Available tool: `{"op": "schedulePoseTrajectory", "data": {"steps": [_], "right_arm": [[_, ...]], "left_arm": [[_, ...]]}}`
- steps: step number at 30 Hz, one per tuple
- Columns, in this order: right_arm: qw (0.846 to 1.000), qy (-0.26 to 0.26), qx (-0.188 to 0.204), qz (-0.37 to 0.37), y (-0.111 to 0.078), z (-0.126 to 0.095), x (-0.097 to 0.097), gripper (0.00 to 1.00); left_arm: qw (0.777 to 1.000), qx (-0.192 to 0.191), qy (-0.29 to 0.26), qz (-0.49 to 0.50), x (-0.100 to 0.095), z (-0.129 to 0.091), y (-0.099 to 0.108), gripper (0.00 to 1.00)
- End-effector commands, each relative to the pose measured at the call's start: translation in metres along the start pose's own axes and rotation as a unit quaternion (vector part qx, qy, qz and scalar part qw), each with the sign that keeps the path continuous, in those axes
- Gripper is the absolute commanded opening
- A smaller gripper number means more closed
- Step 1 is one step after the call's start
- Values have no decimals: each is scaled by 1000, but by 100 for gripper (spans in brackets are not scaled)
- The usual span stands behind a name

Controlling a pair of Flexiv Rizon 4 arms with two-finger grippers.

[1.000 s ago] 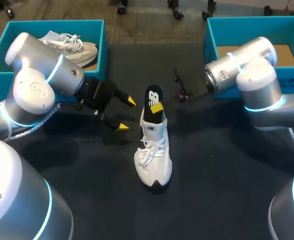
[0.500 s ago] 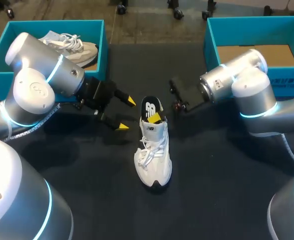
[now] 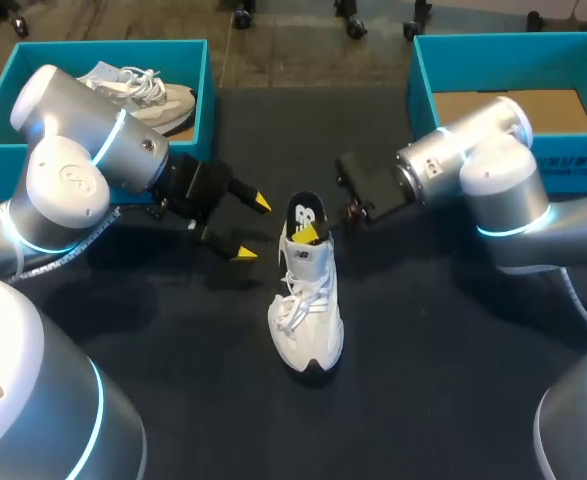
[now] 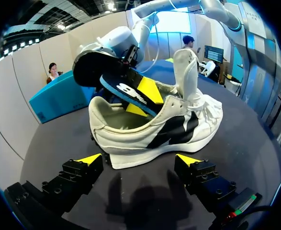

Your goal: Take the shoe out of the shoebox, open the shoe tongue, remove and reinsert the insole, then place the shoe into the shoebox

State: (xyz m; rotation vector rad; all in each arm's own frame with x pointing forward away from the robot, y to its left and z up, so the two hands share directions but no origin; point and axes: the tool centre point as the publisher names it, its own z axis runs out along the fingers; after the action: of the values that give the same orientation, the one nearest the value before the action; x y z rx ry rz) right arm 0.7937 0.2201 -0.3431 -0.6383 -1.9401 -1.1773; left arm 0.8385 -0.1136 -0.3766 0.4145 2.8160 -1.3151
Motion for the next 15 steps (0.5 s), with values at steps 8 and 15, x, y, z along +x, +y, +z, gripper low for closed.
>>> {"op": "schedulePoseTrajectory", "data": {"steps": [8,15], "right_arm": [[1000,-27,6,-6,11,-14,14,29],[999,-32,8,-12,17,-20,8,25]], "left_arm": [[1000,-1,0,0,0,0,0,100],[1000,-1,0,0,0,0,0,100]]}}
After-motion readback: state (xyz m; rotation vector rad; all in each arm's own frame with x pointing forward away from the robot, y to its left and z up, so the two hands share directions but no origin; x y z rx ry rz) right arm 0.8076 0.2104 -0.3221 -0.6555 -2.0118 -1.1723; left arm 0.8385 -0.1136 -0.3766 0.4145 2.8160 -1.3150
